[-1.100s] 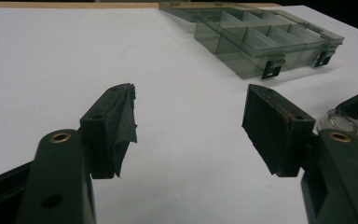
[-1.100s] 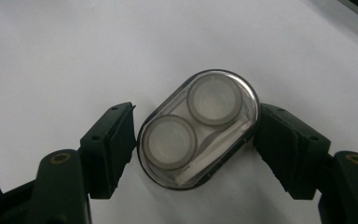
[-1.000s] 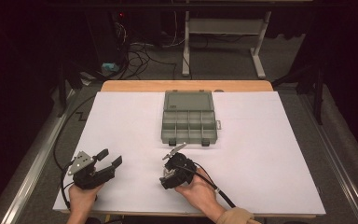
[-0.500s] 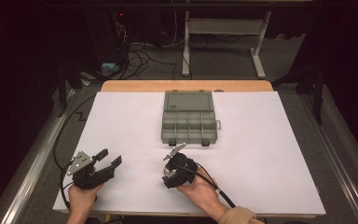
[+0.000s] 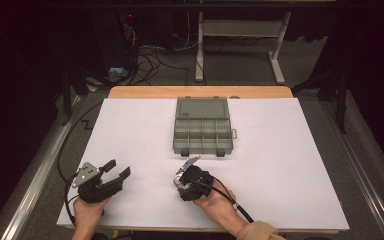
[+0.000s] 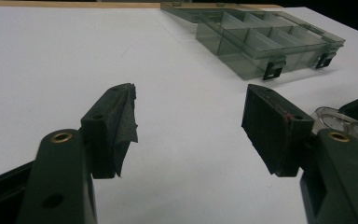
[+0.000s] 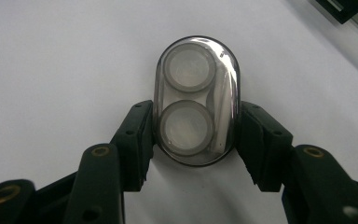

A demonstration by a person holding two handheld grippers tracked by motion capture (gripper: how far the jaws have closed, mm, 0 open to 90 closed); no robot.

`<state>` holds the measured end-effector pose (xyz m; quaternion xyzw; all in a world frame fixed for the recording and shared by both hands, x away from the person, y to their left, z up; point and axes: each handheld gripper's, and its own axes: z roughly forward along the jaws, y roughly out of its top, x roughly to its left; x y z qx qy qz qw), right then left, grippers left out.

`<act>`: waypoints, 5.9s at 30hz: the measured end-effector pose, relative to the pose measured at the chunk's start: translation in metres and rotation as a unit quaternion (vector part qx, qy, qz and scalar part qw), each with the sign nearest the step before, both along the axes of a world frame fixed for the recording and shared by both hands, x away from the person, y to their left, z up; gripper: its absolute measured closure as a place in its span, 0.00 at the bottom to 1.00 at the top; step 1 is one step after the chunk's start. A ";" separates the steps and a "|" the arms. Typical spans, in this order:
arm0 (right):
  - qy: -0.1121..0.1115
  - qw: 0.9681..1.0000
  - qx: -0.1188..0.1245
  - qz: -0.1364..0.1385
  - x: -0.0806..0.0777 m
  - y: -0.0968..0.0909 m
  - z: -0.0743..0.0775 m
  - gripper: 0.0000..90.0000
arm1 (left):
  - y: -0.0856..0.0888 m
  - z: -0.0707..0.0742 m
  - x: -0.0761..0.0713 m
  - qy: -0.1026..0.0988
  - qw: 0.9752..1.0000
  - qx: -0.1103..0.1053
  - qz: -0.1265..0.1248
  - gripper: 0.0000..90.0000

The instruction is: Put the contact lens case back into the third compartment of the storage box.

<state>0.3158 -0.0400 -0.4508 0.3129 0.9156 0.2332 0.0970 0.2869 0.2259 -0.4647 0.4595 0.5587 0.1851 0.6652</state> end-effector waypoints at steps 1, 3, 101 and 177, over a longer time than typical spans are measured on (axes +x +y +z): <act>-0.001 1.000 0.000 0.001 0.000 0.000 0.000 0.55 | 0.000 0.000 0.000 0.000 1.000 0.000 0.000 0.39; -0.004 1.000 0.003 0.007 0.000 -0.001 0.000 0.55 | 0.000 0.000 0.000 0.000 1.000 0.000 0.001 0.39; -0.034 0.994 0.076 -0.070 0.078 -0.094 0.073 0.55 | -0.001 -0.003 0.005 0.004 1.000 0.013 0.007 0.40; -0.040 0.992 0.001 -0.123 0.178 -0.071 0.045 0.49 | 0.001 0.000 0.005 0.004 1.000 -0.003 0.005 0.40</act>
